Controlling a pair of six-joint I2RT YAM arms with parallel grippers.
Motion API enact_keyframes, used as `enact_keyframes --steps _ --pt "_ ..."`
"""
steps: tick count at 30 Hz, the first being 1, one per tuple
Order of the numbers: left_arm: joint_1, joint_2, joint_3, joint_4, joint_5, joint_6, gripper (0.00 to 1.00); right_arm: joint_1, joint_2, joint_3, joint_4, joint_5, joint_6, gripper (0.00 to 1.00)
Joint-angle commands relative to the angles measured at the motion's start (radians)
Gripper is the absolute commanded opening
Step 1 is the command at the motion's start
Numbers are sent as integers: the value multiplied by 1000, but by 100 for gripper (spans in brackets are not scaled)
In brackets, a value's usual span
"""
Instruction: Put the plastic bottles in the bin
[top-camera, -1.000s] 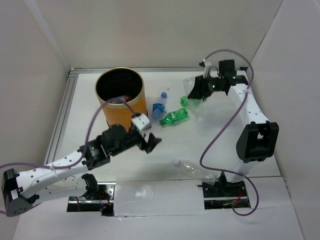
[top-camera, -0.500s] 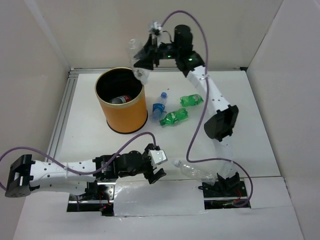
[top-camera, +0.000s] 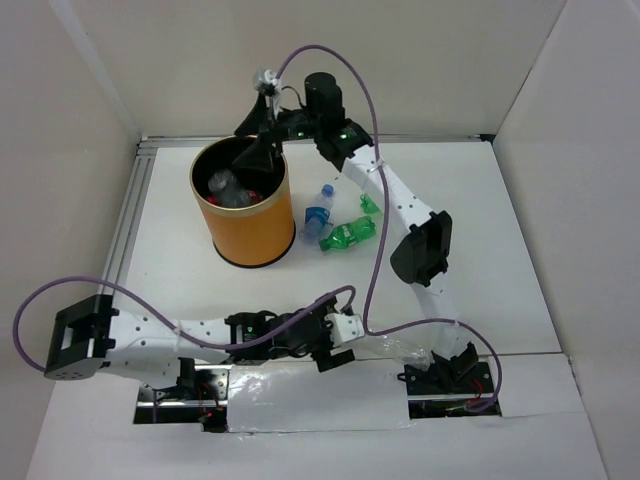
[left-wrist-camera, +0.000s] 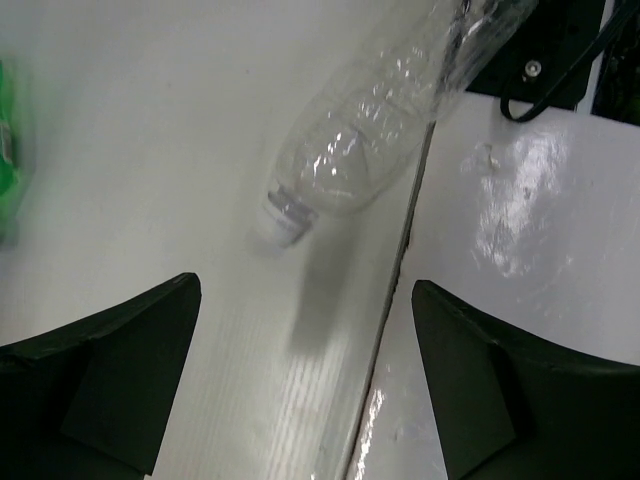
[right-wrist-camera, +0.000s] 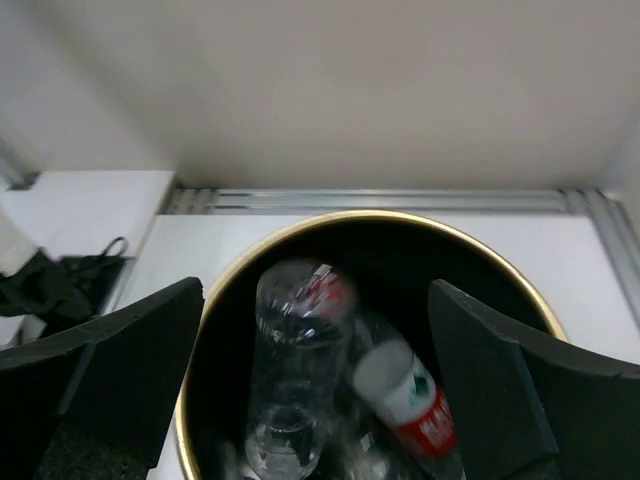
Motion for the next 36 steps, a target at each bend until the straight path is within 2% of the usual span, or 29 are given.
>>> enact_keyframes --steps 1,3,5,7,8,9,10,13,18,20,22,24,25,26,28,29,31,32,34,36 --pt "-5 81 78 161 22 128 99 -111 -129 -13 -34 125 9 100" --pt "-5 150 108 192 48 165 99 -226 -182 -57 -45 138 50 100" --pt "-5 190 132 231 75 208 99 -373 -237 -151 -75 63 79 100" --pt "-5 250 157 259 154 259 99 -500 -287 -278 -135 -14 15 100" --pt "5 271 167 259 183 274 99 -538 -353 -332 -200 -30 -26 100" --pt "5 317 190 259 230 306 99 -611 -433 -452 -245 -60 -118 100" --pt "5 340 201 259 247 322 99 -647 -433 -522 -245 -73 -146 100" --pt "5 429 227 278 280 375 99 -777 -588 -770 -288 -142 -249 100" --pt "15 609 355 259 313 434 99 -923 -805 -1041 -431 -244 -435 100" --pt "15 658 379 280 289 434 96 -973 -861 -1137 -463 -284 -477 100" --pt "26 696 394 290 263 409 87 -1004 -932 -1186 -509 -313 -535 100" --pt "37 686 404 281 232 359 54 -1043 -984 -1251 -566 -322 -604 100" --pt "37 671 390 281 214 343 53 -1055 -996 -1251 -580 -322 -617 100" --pt "46 651 369 293 194 333 43 -1078 -1007 -1272 -589 -322 -631 98" --pt "57 580 347 284 134 300 41 -1104 -1028 -1295 -589 -334 -628 94" --pt "71 551 327 267 104 288 39 -1128 -1029 -1317 -572 -334 -628 86" --pt "92 449 318 233 22 254 38 -1148 -1029 -1328 -572 -319 -628 80" --pt "104 407 309 215 -5 242 37 -1159 -1016 -1328 -559 -308 -628 82" --pt "167 318 309 147 -47 208 37 -1174 -990 -1328 -548 -299 -628 100" --pt "262 183 351 89 -47 147 37 -1193 -972 -1328 -548 -313 -628 100"
